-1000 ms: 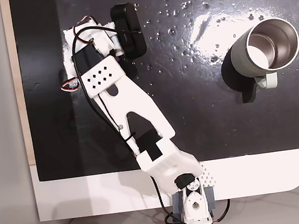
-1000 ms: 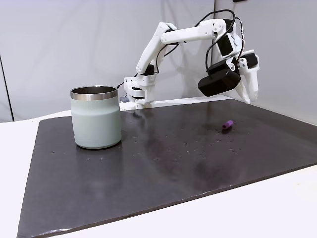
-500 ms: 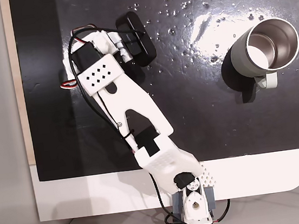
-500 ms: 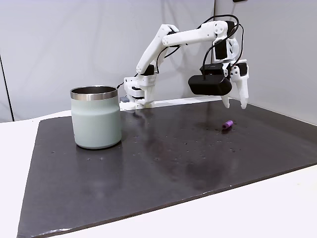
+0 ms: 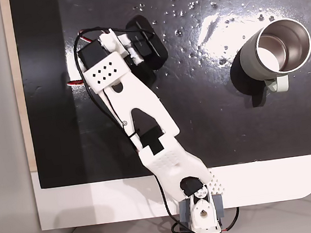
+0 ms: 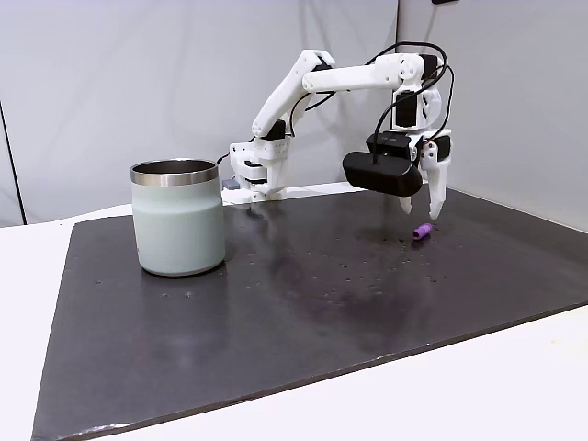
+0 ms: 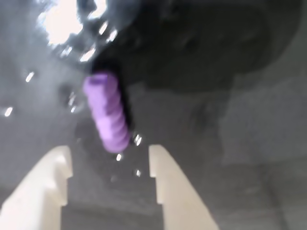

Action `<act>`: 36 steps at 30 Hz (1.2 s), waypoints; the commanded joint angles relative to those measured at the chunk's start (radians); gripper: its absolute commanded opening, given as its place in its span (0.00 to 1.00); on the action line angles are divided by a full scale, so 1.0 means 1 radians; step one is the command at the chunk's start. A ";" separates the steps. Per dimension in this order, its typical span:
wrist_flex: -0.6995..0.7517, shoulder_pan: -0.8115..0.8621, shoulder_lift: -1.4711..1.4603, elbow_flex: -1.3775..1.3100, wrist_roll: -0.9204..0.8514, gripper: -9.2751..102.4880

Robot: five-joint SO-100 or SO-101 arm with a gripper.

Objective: Grasp a pengrip and put it in the cup.

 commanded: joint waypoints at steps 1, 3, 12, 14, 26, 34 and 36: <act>-0.008 0.015 -0.025 -0.061 -0.011 0.21; -0.011 0.017 -0.060 -0.087 -0.011 0.21; -0.009 0.020 -0.195 -0.221 -0.029 0.16; -0.009 0.021 -0.212 -0.236 -0.037 0.11; 0.097 0.103 -0.074 -0.204 -0.026 0.08; 0.202 0.255 0.229 -0.023 -0.043 0.08; 0.207 0.301 0.313 0.043 -0.066 0.08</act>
